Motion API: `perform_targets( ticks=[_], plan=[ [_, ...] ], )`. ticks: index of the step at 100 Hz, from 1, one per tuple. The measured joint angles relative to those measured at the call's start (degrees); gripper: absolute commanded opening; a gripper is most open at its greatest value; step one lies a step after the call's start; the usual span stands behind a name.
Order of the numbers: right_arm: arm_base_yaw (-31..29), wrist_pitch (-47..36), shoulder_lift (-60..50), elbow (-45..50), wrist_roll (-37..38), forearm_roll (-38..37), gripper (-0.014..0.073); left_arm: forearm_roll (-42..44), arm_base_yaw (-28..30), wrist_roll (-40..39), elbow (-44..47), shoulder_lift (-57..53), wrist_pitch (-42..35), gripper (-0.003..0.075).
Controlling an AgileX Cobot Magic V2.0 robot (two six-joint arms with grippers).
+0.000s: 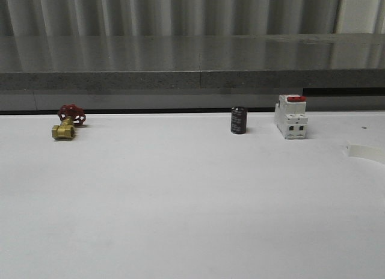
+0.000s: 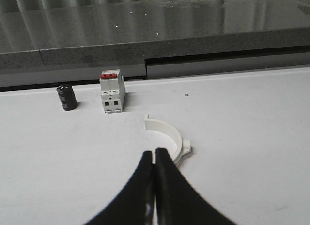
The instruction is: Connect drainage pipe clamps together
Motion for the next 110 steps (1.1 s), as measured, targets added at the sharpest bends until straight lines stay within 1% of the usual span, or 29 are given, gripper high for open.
perform_targets(
  ticks=[20, 48, 62, 74, 89, 100, 110],
  plan=[
    [0.0, 0.0, 0.0, 0.0, 0.0, 0.0, -0.0069, 0.0, 0.0, 2.4, -4.9, 11.6, -1.7, 0.0537],
    [0.0, 0.0, 0.0, 0.0, 0.0, 0.0, -0.0069, 2.7, 0.5, 9.3, -17.8, 33.8, -3.4, 0.0537],
    [0.0, 0.0, 0.0, 0.0, 0.0, 0.0, -0.0069, 2.8, 3.9, 13.0, -24.2, 43.7, -3.8, 0.0537],
    [0.0, 0.0, 0.0, 0.0, 0.0, 0.0, -0.0069, 1.5, 8.1, 16.9, -28.4, 50.6, -4.2, 0.0537],
    [0.0, 0.0, 0.0, 0.0, 0.0, 0.0, -0.0069, -3.9, 13.7, 23.9, -31.6, 57.7, -5.0, 0.0537],
    [0.0, 0.0, 0.0, 0.0, 0.0, 0.0, -0.0069, -5.6, 16.5, 26.5, -33.7, 62.0, -5.6, 0.0537],
    [0.0, 0.0, 0.0, 0.0, 0.0, 0.0, -0.0069, -5.9, 17.9, 27.6, -35.2, 65.6, -6.4, 0.0537]
  ],
)
